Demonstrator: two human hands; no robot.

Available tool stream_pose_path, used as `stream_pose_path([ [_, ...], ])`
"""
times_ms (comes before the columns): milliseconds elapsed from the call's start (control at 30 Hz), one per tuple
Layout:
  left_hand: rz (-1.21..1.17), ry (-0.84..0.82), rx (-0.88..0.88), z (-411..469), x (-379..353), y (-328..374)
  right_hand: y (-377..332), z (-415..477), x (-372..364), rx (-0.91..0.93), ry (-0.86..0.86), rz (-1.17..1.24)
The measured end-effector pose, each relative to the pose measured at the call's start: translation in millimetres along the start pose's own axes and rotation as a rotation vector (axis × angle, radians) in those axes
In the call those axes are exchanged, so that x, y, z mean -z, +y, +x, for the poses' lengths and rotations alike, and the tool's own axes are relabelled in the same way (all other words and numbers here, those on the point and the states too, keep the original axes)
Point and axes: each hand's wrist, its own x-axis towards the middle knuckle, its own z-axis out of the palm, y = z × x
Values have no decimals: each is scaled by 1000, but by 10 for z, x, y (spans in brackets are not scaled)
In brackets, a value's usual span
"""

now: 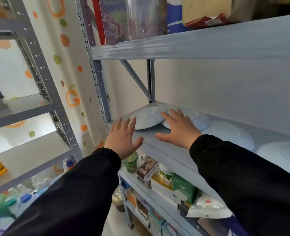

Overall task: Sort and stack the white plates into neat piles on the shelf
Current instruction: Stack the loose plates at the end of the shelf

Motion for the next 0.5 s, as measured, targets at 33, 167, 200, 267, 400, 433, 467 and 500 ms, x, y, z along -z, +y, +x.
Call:
stream_pose_path([
  [33, -2, -4, -18, 55, -38, -1, 5, 30, -34, -4, -3, -6],
  [167, -14, 23, -89, 363, -201, -58, 22, 220, -214, -30, 30, -69],
  [200, -19, 25, -106, 445, -244, -72, 14, 277, -250, -39, 38, -83],
  [267, -23, 13, -131, 604, -334, -127, 4, 387, -322, -61, 59, -94],
  [400, -26, -28, -206, 889, -546, -208, 2, 519, -525, -89, 91, -144],
  [433, -25, -45, -221, 958, -580, -230, 5, 542, -569, -89, 101, -171],
  [467, -31, -61, -235, 1029, -618, -249, 5, 566, -601, -87, 111, -195],
  [500, -38, -76, -246, 1093, -657, -265, 4, 593, -625, -86, 122, -208],
])
